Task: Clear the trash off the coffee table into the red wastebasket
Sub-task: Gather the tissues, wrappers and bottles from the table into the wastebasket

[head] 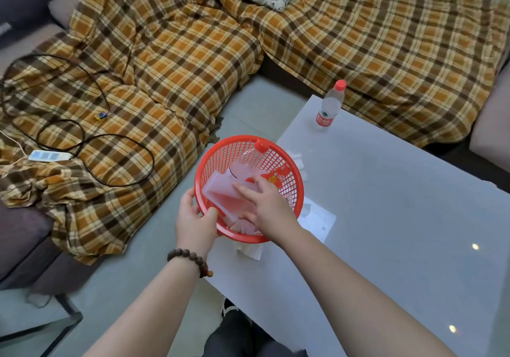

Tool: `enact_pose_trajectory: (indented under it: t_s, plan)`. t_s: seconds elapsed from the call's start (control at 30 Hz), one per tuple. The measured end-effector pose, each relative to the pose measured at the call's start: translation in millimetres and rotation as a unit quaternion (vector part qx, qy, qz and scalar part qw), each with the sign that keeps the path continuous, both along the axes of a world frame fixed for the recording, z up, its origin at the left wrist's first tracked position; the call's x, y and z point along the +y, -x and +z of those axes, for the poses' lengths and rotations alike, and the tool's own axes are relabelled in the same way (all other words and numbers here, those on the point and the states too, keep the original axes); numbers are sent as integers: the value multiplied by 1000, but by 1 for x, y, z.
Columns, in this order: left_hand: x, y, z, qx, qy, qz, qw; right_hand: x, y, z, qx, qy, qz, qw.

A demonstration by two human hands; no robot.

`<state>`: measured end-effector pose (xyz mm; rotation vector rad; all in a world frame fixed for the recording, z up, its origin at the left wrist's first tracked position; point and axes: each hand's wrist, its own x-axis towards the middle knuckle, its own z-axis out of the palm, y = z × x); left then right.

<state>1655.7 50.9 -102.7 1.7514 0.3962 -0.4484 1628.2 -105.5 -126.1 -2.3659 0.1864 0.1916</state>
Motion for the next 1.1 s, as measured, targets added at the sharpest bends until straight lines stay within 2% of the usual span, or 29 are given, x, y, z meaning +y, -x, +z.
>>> enact_pose_trajectory:
  t_s: [0.17, 0.23, 0.33, 0.4, 0.5, 0.57, 0.63, 0.7, 0.87, 0.93, 1.0, 1.1]
  plan:
    - [8, -2, -1, 2, -13, 5, 1000, 8, -15, -6, 19, 170, 81, 982]
    - [11, -2, -3, 9, -18, 12, 1000, 13, -19, -9, 26, 208, 103, 972]
    - [20, -5, -5, 14, -35, 25, 999, 18, -21, -9, 37, 173, 119, 977]
    - [28, -10, -7, 17, -46, 42, 998, 17, -20, -4, 1, 112, 98, 989]
    - [43, -19, -10, 17, -67, 76, 995, 5, -6, -6, -84, 15, -5, 996]
    - [54, -23, -13, 13, -81, 94, 992, -13, 12, -24, -72, -14, -106, 992]
    - [62, -27, -20, 1, -91, 113, 989, -35, 34, -57, 10, -5, -181, 983]
    - [68, -29, -31, -5, -95, 127, 987, -51, 54, -98, 98, 15, -212, 972]
    - [80, -24, -62, -19, -87, 151, 985, -54, 69, -183, 209, 47, -145, 966]
    - [84, -20, -69, -26, -91, 149, 984, -49, 64, -206, 213, 91, -117, 966]
    - [88, -16, -74, -31, -88, 148, 985, -44, 60, -221, 182, 126, -134, 966]
    - [94, -10, -78, -28, -93, 150, 984, -38, 54, -223, 154, 90, -195, 964]
